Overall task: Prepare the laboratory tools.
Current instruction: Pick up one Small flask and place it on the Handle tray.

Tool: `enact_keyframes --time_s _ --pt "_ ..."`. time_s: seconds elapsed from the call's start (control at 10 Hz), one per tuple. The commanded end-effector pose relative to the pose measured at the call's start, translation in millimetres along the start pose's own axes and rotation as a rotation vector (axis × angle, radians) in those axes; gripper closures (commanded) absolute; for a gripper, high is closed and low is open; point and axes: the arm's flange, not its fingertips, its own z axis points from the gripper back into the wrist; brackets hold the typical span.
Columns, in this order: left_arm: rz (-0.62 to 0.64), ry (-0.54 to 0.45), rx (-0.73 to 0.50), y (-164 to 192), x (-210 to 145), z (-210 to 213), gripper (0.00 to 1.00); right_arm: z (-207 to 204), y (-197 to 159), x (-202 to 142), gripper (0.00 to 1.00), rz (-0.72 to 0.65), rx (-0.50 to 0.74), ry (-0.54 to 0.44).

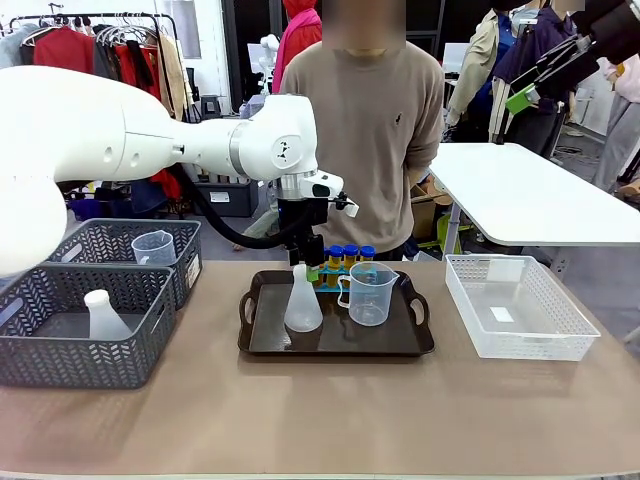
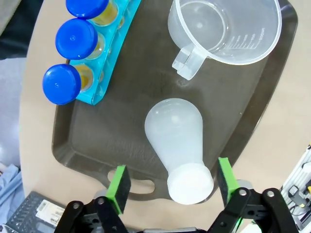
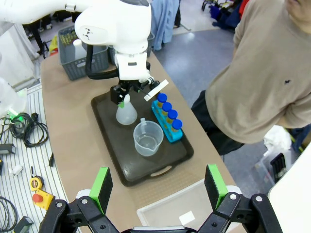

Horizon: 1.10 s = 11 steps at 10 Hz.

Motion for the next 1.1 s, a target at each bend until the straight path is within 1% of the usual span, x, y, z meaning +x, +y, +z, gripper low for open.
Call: enact_keyframes --time_s 0.0,0.5,0.6,0.7,1.0 --pt "-0.018 -0.022 -0.007 2.7 -3.5 10.9 0.0 0.8 0.2 1.4 0.0 0.005 0.004 -0.011" --pt "-0.016 -0.044 0.011 0.2 -5.0 19.1 0.0 0.8 0.2 1.4 0.0 0.005 0.004 -0.011" --pt "-0.02 -0.042 0.008 -0.1 -4.4 18.5 0.0 0.8 0.2 1.4 0.0 0.005 0.004 -0.011" --pt "0.003 -0.026 0.016 2.1 -1.2 13.7 0.0 0.8 0.2 1.4 0.0 0.005 0.004 -0.011" --pt "0.003 -0.026 0.016 2.1 -1.2 13.7 0.0 0.8 0.2 1.4 0.0 0.005 0.004 -0.011"
